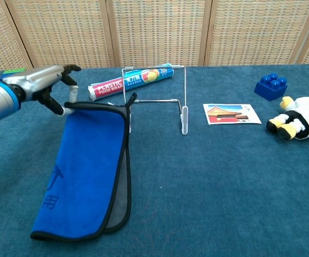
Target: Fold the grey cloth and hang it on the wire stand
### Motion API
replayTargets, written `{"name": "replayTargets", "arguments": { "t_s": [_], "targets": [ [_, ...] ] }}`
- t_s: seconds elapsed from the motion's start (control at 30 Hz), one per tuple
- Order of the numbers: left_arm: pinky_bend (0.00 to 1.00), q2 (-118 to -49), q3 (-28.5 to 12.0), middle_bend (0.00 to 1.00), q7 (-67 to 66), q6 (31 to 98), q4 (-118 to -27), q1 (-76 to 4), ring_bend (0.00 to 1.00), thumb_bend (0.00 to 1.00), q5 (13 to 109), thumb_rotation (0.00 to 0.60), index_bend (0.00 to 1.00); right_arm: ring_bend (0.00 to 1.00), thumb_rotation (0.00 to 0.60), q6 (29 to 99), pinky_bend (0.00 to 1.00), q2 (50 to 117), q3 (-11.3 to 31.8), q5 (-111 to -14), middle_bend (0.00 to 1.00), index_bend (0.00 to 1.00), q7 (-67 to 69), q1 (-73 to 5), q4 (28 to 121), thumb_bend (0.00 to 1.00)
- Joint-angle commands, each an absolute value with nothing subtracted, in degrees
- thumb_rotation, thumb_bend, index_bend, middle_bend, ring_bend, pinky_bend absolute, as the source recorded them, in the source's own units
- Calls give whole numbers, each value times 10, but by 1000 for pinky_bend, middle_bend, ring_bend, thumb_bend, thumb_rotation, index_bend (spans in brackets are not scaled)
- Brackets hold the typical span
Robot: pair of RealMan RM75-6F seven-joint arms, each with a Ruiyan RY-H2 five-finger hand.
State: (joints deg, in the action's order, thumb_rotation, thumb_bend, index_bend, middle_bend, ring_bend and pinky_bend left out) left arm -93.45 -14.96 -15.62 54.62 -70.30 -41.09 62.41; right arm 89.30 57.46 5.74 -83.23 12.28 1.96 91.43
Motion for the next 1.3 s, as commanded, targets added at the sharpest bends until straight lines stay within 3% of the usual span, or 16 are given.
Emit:
{"name": "replayTargets", "arguments": {
  "t_s": [0.03, 0.67, 1.0, 1.3],
  "targets": [
    [0, -904, -158, 0, -159, 555, -727, -410, 0, 467, 630, 600, 847, 0, 600, 895, 0, 574, 57, -833, 0, 0, 124, 21, 915, 0],
    [0, -718, -227, 0, -142, 611, -894, -419, 0, 477, 672, 600, 859, 0, 600, 899, 0, 570, 56, -839, 0, 0, 137, 22, 915, 0],
    [0, -706, -274, 0, -155, 586, -919, -469, 0, 477, 577, 600, 860, 0, 600, 895, 0, 572, 56, -838, 0, 0, 131, 19, 916, 0],
    [0, -721, -303, 0, -172, 578, -876, -516, 0, 477, 501, 600, 860, 0, 600, 883, 0, 573, 60, -823, 0, 0, 131, 16, 912, 0]
  ]
}}
